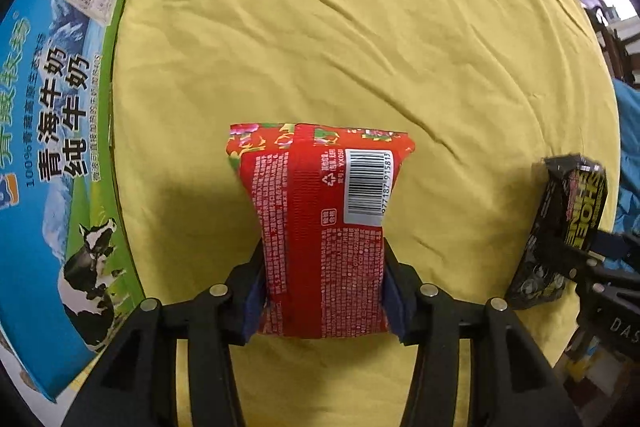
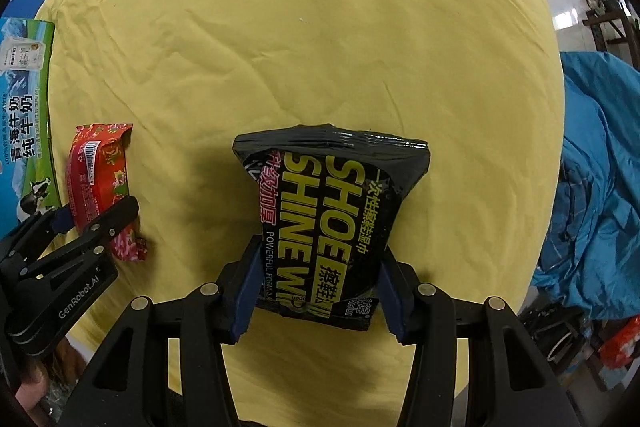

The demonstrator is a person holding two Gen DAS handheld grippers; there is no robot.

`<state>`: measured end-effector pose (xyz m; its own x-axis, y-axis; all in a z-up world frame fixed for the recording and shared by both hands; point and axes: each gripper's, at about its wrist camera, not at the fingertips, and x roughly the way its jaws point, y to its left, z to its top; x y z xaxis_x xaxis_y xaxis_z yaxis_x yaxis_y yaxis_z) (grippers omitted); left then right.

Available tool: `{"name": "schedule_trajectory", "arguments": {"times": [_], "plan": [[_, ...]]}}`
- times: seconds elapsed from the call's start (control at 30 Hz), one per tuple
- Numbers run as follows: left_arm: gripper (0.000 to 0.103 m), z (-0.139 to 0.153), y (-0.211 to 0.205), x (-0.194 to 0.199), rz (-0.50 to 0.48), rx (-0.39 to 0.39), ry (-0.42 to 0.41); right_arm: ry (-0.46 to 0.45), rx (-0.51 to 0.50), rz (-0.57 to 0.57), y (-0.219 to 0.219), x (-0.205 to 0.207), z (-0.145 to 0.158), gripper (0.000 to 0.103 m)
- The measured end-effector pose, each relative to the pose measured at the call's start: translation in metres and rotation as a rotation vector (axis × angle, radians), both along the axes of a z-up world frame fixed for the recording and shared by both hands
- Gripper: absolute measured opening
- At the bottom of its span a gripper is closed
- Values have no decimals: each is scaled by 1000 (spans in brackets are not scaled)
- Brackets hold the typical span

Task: Organize soft objects
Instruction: 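Carry both packs into the box and open both tools to release them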

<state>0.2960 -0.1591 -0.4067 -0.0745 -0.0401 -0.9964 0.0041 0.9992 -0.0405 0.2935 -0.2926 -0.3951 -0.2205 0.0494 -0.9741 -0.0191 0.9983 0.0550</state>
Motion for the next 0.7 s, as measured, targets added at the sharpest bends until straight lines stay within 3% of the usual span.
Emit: {"name": "schedule_trajectory", "arguments": {"times": [0.13,0.33,0.47,0.7], "plan": [[58,5,11,-16,51,-50,-8,5,7,-36,-9,-5,3,57],[58,6,9,-18,24,-50,30,6,2,-81,-21,-12,-5,58],[47,6,1,-15,2,-7,27,-11,-27,-99,-16,-15,-4,60],[43,15,-5,-28,-21,3,2,-50,-48,-95,-11,-23,-1,54]]}}
